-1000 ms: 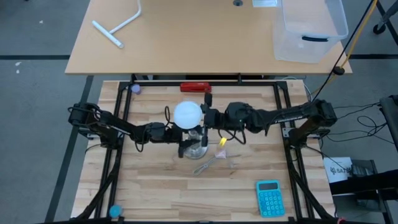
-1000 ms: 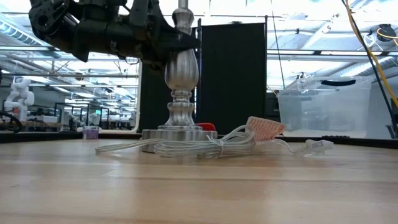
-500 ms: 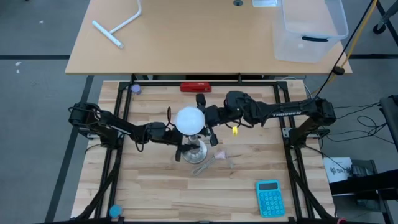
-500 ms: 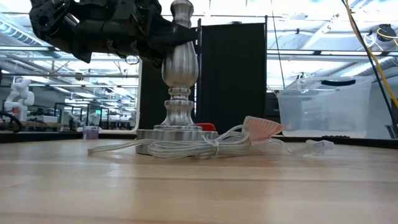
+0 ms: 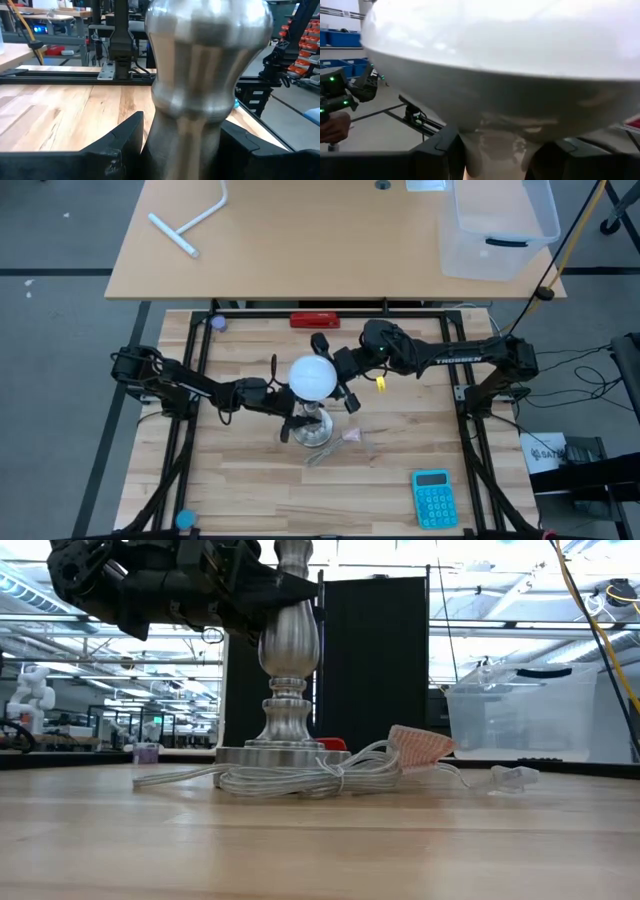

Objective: Screw lightbulb
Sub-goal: Remove the white lightbulb from the silver lamp

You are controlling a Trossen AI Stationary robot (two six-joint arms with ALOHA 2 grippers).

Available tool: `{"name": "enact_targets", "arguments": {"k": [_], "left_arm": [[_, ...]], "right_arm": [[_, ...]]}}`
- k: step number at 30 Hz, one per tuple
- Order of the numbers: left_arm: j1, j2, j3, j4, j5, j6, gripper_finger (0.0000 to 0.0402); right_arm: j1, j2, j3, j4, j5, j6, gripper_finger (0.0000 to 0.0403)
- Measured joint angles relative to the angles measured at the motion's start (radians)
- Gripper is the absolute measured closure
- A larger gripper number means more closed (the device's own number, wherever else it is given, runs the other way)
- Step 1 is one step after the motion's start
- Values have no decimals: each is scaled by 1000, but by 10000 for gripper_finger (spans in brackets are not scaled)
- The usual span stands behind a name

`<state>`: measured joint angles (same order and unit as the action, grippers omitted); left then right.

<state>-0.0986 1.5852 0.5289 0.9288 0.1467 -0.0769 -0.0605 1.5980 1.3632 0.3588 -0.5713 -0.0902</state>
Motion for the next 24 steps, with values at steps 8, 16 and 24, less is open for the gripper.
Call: {"name": "enact_targets", "arguments": {"k": [8, 16, 24], "left_arm": [[0, 0, -1, -7, 9, -8, 211], [0, -1, 0, -7, 9, -7, 211], [0, -1, -2, -8, 9, -6, 211]], "right_arm": [[0, 1, -1, 20, -14, -23, 241], [0, 1, -1, 26, -36, -33, 235], [0, -3, 0, 36, -35, -29, 166]]}}
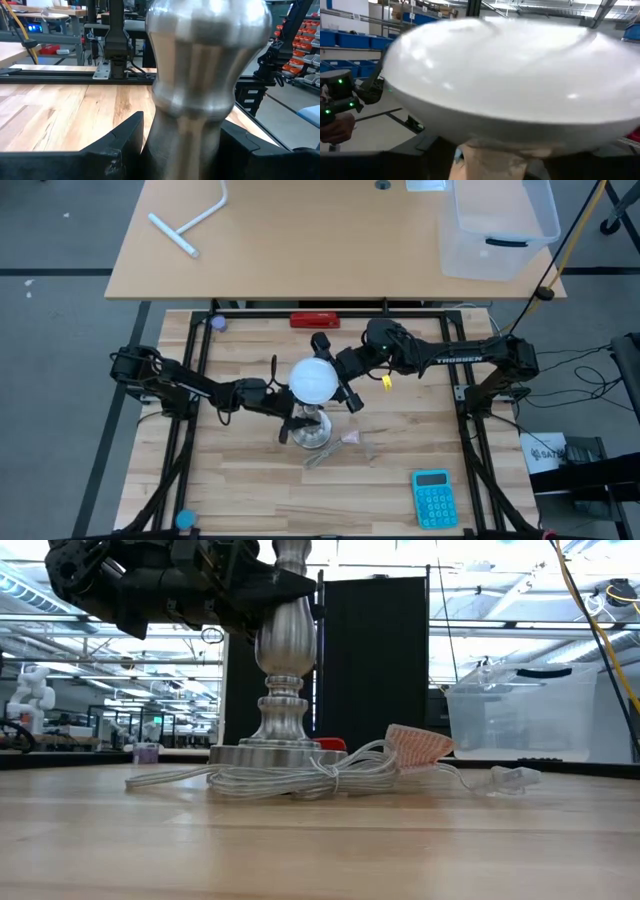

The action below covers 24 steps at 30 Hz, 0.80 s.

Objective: Screw lightbulb
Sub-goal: Remove the white lightbulb from the silver lamp

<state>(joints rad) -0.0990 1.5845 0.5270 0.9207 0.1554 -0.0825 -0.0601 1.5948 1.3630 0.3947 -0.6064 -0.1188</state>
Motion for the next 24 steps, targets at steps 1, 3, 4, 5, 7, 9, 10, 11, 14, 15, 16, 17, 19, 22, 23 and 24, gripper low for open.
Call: {"name": "enact_targets", "arguments": {"k": [1, 3, 4, 5, 7, 9, 10, 11, 14, 15, 16, 17, 19, 22, 23, 24], "left_arm": [[0, 0, 0, 0, 0, 0, 211], [0, 0, -1, 0, -1, 0, 211], [0, 0, -1, -1, -1, 0, 211], [0, 0, -1, -2, -1, 0, 211], [-1, 0, -2, -3, -1, 0, 211], [-1, 0, -2, -3, -2, 1, 211], [-1, 0, -2, -3, -2, 1, 211], [-1, 0, -2, -3, -2, 1, 211], [-2, 0, -2, -3, -5, 1, 211], [-2, 0, -1, -3, -5, 1, 211], [-2, 0, -1, -3, -5, 1, 211], [-2, 0, -1, -3, -6, -1, 211], [-2, 0, 0, -3, -7, -1, 211], [-2, 0, 0, -3, -7, 3, 211], [-2, 0, 0, -3, -7, 3, 211], [-2, 0, 0, -3, -7, 3, 211]], "right_arm": [[0, -1, 1, -2, 0, 4, 155], [0, -2, 1, -9, -1, 13, 136], [1, -2, 1, -13, -1, 16, 127], [1, -2, 2, -21, -1, 16, 120], [0, -4, 3, -44, -2, 11, 108], [-5, -5, 3, -76, -2, 3, 101], [-8, -5, 3, -96, -2, 2, 99], [-12, -5, 3, -117, -2, -2, 99], [-29, -13, 3, -184, 15, -26, 99], [-32, -19, 3, -202, 35, -37, 100], [-34, -28, 3, -221, 58, -48, 100], [-37, -39, 3, -243, 74, -59, 100], [-40, -62, 3, -279, 85, -79, 100], [-45, -102, 3, -363, 94, -108, 100], [-45, -116, 3, -395, 112, -120, 100], [-45, -131, 3, -424, 137, -131, 100]]}}
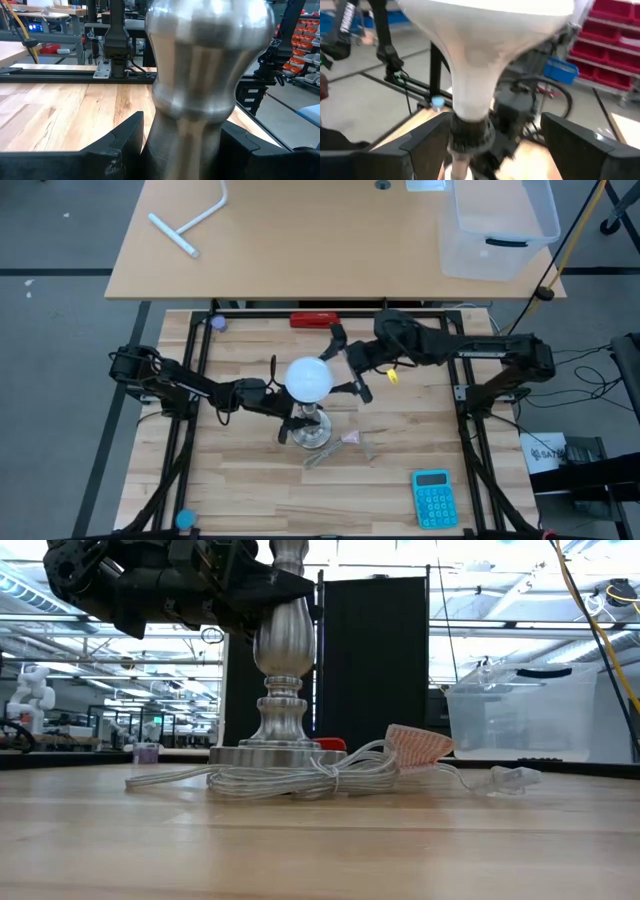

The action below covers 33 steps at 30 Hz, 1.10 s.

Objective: Screw lightbulb
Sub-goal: Remove the white lightbulb from the silver lamp

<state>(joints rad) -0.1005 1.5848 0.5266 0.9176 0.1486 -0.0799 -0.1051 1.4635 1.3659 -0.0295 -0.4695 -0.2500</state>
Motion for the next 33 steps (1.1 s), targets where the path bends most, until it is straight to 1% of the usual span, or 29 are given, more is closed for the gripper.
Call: {"name": "enact_targets", "arguments": {"k": [2, 7, 10, 12, 15, 19, 21, 23, 25, 27, 30, 32, 33], "left_arm": [[0, 0, 0, 0, -1, 0, 211], [0, 0, 0, 0, -5, 1, 211], [0, 0, 0, 0, -14, 1, 211], [0, 0, 0, 0, -27, 1, 211], [0, 0, 0, 0, -31, 1, 211], [0, 0, 0, 0, -34, 2, 211], [0, 0, 0, 0, -35, 2, 211], [0, 0, 0, 1, -36, 2, 211], [0, 0, 1, 4, -37, 3, 211], [0, 0, 1, 6, -51, 2, 211], [0, 0, 0, 7, -60, 2, 211], [0, 0, 1, 8, -78, 0, 211], [-1, 1, 1, 8, -89, -2, 211]], "right_arm": [[0, -25, 0, -54, 26, -13, 100], [8, -70, -1, -193, 44, -27, 101], [27, -89, -1, -260, 134, -39, 101], [43, -99, -2, -303, 173, -45, 101], [70, -117, -29, -309, 236, -47, 101], [98, -173, -129, -240, 355, -45, 101], [106, -214, -212, -164, 394, -23, 101], [111, -268, -314, -56, 410, 5, 101], [118, -317, -426, 112, 447, 47, 101], [126, -350, -541, 333, 496, 96, 101], [145, -337, -685, 681, 524, 147, 101], [164, -298, -734, 839, 524, 159, 101], [174, -276, -742, 888, 536, 159, 101]]}}
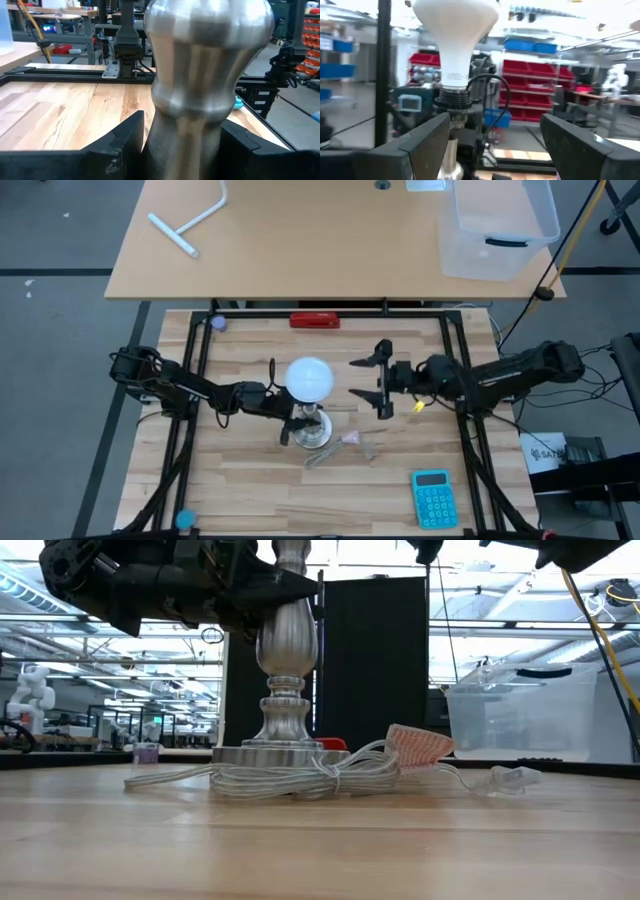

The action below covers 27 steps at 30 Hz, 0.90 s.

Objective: Screw lightbulb
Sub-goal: Remove the white lightbulb from the silver lamp

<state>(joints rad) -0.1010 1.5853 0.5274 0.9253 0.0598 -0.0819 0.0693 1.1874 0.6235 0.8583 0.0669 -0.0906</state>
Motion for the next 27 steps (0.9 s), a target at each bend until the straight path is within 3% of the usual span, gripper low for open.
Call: {"name": "enact_targets", "arguments": {"k": [6, 12, 17, 27], "left_arm": [[-1, 0, 0, 6, -48, -9, 211], [0, 1, 0, 14, -128, -9, 211], [0, 1, 0, 14, -180, -19, 211], [1, 0, 0, 13, -298, -21, 211]], "right_arm": [[77, 156, 44, 139, 185, -98, 101], [127, 273, 136, 239, 206, -158, 101], [155, 328, 221, 238, 318, -199, 101], [164, 425, 401, 172, 435, -218, 101]]}}
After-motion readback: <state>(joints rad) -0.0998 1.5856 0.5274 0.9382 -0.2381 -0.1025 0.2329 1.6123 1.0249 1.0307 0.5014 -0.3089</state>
